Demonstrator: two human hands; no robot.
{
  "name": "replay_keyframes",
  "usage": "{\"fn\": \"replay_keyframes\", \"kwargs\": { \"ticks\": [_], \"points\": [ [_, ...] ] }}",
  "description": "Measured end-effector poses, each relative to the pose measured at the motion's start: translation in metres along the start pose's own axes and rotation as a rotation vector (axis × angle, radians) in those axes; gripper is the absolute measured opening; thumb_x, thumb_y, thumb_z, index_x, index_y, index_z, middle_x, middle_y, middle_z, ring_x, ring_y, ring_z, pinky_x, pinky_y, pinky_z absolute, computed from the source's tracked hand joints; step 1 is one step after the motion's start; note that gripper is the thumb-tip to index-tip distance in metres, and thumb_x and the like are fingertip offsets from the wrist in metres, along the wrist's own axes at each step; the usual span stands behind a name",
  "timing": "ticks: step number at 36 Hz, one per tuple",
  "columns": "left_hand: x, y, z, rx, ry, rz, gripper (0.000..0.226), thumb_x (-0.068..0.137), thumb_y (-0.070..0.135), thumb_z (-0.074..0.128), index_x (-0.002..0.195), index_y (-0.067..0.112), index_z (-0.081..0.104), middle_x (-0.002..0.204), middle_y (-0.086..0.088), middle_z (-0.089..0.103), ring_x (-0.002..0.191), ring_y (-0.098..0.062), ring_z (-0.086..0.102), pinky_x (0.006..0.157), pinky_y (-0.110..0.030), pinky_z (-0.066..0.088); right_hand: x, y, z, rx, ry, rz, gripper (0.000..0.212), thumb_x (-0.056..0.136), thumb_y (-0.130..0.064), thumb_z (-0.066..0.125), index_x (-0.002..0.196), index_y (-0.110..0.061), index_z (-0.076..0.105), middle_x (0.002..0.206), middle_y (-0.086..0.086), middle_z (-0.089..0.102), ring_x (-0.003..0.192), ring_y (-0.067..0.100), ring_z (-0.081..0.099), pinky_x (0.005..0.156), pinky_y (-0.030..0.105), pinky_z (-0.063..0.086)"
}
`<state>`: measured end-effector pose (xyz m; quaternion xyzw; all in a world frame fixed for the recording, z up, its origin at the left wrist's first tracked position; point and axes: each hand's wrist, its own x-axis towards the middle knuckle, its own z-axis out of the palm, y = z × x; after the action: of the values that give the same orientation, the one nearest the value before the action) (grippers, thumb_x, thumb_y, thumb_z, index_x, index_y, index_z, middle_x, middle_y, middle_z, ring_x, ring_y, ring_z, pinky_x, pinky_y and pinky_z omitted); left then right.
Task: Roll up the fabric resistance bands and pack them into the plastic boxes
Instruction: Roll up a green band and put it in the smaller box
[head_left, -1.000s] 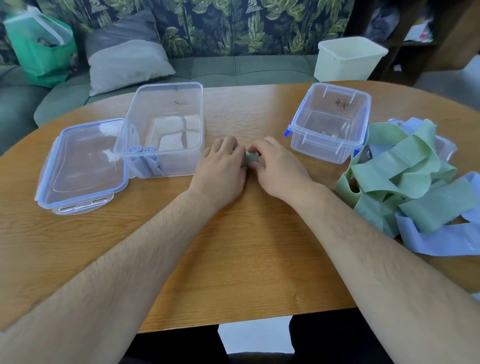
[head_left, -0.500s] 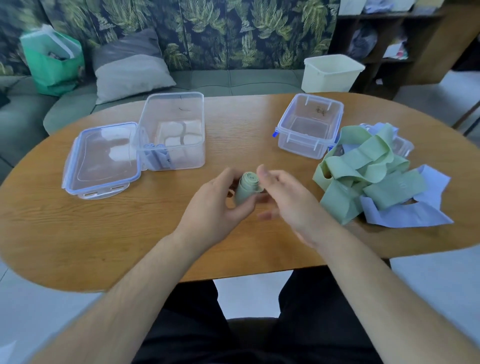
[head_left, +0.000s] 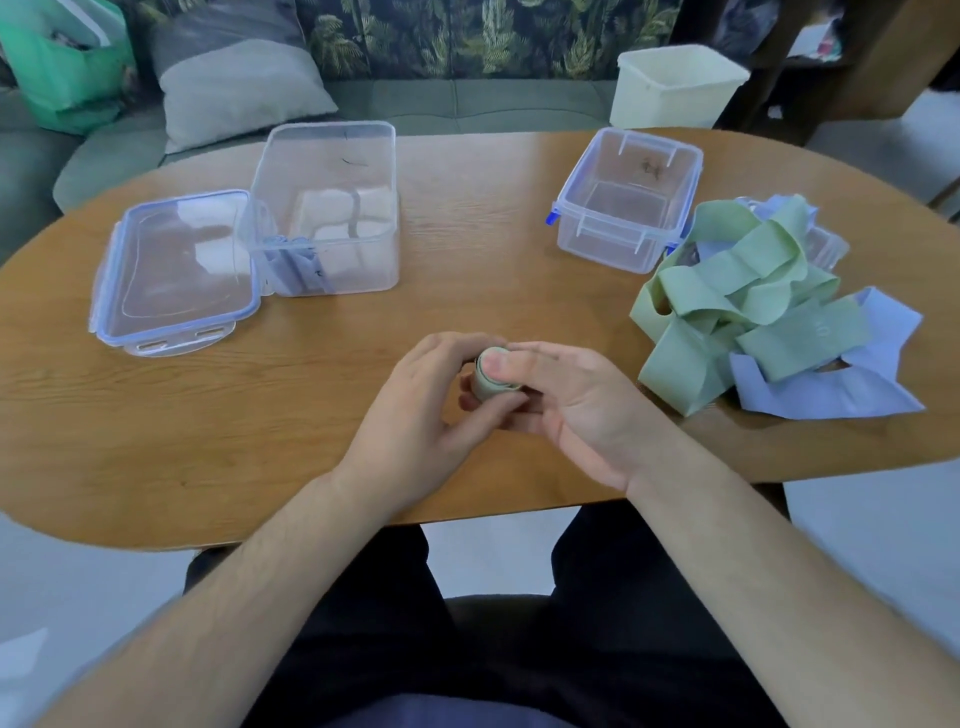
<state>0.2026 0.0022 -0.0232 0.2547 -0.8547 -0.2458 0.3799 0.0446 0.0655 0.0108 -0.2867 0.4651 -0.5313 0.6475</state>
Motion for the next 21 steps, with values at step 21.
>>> {"fn": "replay_keyframes", "kwargs": {
  "ticks": [21],
  "points": [
    [0.0014,0.0005,-0.002,-0.031,0.024,0.008,0.036,0.091,0.036,0.071,0.116,0.011,0.065,0.109,0.008,0.066,0.103,-0.011,0.058,0.09,-0.036,0.049,-0.0027,-0.0035,0.0019,0.076,-0.061,-0.002,0.053,0.083,-0.011,0.074,0.13,0.008,0.058,0.124,0.027,0.065,0.11,0.034,0.066,0.099,0.044,0.055]
  ]
}}
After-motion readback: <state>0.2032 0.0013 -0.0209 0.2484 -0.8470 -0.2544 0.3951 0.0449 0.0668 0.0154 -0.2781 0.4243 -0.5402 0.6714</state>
